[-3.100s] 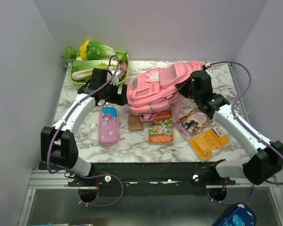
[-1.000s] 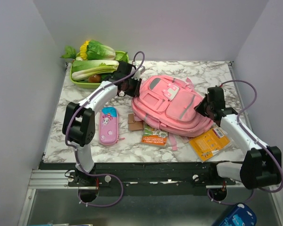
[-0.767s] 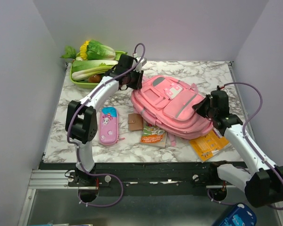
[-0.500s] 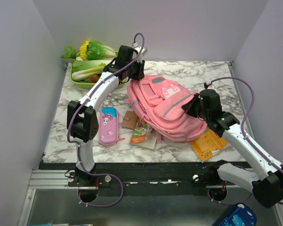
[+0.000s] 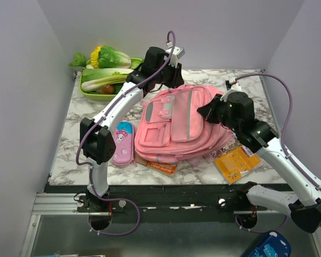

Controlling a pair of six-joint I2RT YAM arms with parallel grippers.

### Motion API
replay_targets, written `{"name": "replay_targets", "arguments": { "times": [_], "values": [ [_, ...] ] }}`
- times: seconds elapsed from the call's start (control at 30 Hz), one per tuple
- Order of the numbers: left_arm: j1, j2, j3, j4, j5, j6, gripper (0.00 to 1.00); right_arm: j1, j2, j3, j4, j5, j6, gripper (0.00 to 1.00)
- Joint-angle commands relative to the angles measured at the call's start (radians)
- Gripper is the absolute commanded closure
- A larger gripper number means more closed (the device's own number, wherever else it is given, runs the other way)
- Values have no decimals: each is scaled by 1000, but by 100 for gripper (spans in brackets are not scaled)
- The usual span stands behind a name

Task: Pack the student bag
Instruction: Adjust the student bag at the center of the board.

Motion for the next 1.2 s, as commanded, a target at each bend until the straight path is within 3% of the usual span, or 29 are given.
{"name": "replay_targets", "arguments": {
  "times": [0.0, 0.1, 0.23, 0.37, 0.6, 0.8, 0.97, 1.07, 1.17],
  "values": [
    [15, -30, 31, -17, 9, 0, 66, 62, 26, 18, 114, -2, 13, 99],
    [15, -54, 8, -86, -3, 21, 65, 80, 38, 3, 71, 85, 45, 99],
    [15, -183, -261, -54, -60, 110, 60, 80, 20, -22, 42, 234, 76, 99],
    [24, -290, -403, -57, -101, 149, 55, 80, 43, 53, -4, 442, 104, 99],
    [68, -440, -466, -218, 101, 283, 43, 76, 216, 265, -81, 592, 82, 99],
    [68, -562, -668, -218, 175, 377, 46, 68, 274, 271, -87, 685, 105, 99],
    [45, -510, -751, -108, 143, 256, 46, 60, 311, 274, -112, 713, 164, 99],
    [30, -420, -719, -76, 45, 204, 47, 63, 336, 309, -207, 678, 252, 99],
    [24, -308, -658, -109, 34, 179, 48, 89, 347, 332, -283, 662, 309, 100]
  ]
}}
